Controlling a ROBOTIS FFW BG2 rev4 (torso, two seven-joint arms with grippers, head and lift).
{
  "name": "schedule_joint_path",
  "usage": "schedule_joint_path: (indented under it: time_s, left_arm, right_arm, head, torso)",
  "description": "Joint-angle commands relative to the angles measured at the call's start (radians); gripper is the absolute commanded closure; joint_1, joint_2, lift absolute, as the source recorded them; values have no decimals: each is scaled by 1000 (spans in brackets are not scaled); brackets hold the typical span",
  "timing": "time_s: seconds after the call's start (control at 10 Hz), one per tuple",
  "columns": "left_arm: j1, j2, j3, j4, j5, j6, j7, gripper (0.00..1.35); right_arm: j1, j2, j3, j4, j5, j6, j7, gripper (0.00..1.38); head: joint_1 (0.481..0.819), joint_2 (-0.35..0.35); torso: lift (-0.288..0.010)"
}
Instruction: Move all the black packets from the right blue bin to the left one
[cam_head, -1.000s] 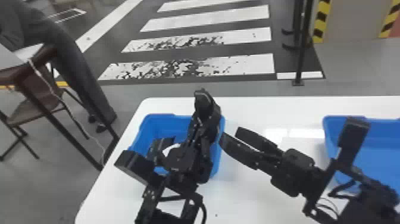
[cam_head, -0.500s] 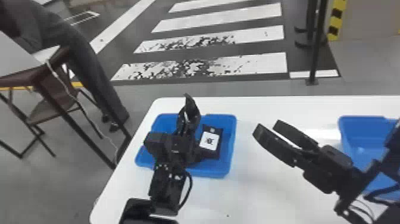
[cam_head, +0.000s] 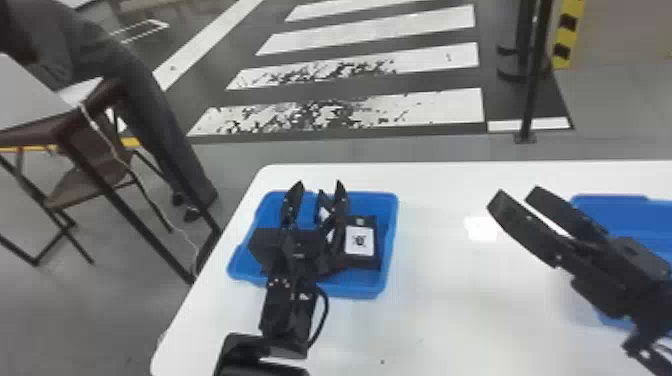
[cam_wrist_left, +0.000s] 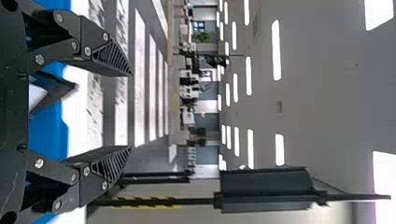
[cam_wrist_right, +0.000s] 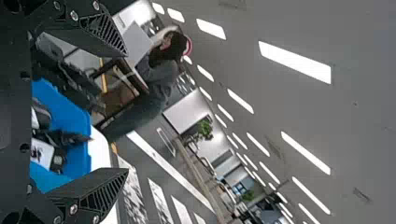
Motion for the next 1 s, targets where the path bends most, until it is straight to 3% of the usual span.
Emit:
schedule_joint_path:
  time_s: [0.0,0.1,0.3,0.5,0.7,0.9]
  left_arm:
    - [13,8,-78,-9,55,-187,0,67]
    - [55,8,-100,-105,67,-192,-8,67]
    - [183,8,-112,-382,9,-35,-11,-2]
    - [337,3,-116,-608,3,68,-17,-2]
    - [428,-3,-104,-699,-49,156,-12,-2]
    - [480,-20,-76,-787,-61,284,12,-2]
  right_arm:
    - [51,24,-105,-20,102,-30,-2,167]
    - [81,44,-179,-30,167,-33,-3,167]
    - [169,78,-316,-121,339,-72,-37,167]
    - [290,92,-368,-268,393,-114,-121,167]
    - [398,109,-398,-369,435,-114,-198,167]
    - [454,123,-398,-413,457,-57,-206,167]
  head:
    - [695,277]
    - [695,215]
    - [695,120]
    - [677,11]
    - [679,-27]
    - [695,-41]
  torso:
    - [-140]
    - [-140]
    - [-140]
    - [-140]
    - [-140]
    - [-140]
